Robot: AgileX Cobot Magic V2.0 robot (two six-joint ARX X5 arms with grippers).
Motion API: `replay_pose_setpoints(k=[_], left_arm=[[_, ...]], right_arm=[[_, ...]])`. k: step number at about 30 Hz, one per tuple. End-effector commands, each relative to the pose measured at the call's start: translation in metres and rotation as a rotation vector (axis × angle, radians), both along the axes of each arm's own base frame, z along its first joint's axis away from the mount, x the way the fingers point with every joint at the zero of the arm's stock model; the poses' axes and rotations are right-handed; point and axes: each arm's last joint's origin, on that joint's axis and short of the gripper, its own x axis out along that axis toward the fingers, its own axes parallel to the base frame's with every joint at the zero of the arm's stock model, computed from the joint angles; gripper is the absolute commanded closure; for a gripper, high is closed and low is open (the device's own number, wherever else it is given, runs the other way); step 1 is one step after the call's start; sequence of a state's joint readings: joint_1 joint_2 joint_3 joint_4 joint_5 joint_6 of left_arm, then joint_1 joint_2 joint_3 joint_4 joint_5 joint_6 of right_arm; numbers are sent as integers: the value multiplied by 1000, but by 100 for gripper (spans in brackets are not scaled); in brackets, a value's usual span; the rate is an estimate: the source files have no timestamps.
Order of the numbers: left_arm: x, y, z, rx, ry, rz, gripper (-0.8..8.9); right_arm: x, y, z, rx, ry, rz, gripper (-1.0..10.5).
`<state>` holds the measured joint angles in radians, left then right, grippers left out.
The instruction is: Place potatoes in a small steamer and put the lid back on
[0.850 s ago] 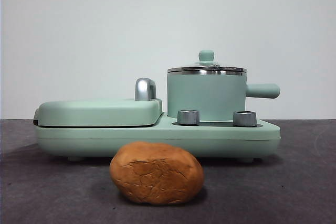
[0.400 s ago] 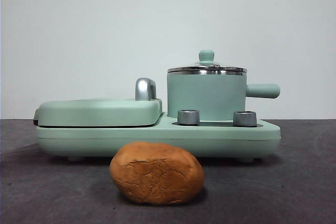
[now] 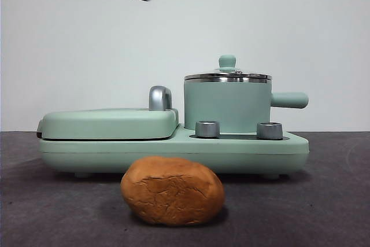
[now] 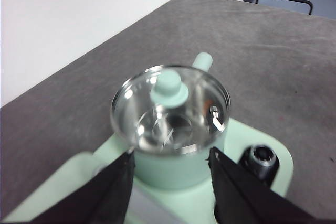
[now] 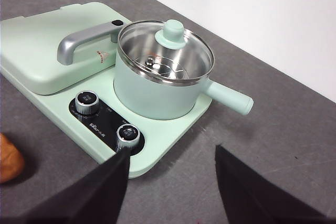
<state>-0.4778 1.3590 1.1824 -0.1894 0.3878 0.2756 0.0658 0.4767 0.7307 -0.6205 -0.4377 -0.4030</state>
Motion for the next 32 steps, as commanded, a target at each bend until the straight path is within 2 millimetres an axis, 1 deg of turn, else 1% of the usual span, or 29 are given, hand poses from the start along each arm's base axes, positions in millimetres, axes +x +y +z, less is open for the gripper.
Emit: replay_pose_setpoints(k=[1,6,9,12,16,19,20,24,27,32], left_arm=[[24,-19,1,5,-1,-16,586],[57,-48,-9,11,11,-41,586],[71,-64,-17,3,-4,-59,586],[82,-77,-26,-6,-19,-73,586],[89,-92,-40,-12,-28,-93,581],[91,-100,-50,-18,-22,-104,503],[92,-103,-52,-17,-19,-107,496],[96,-107,-61,-15,-17,-106,498],[98,-108,-63,-20,-33,-81,498],[103,-110,-65,-94,9,-52,497]], right_arm=[[0,0,6,9,-16,-1,688],[0,0,6,9,-15,-1,688],[0,0,6,9,-15,-1,688],[0,0,6,9,-15,-1,688],[0,0,6,9,-15,-1,688],[0,0,6,9,-15,-1,688],[0,0,6,9,-14,-1,688],[0,0,6,12,-13,-2,688],[0,0,6,25,-5,-7,688],[0,0,6,25,-5,-7,688]])
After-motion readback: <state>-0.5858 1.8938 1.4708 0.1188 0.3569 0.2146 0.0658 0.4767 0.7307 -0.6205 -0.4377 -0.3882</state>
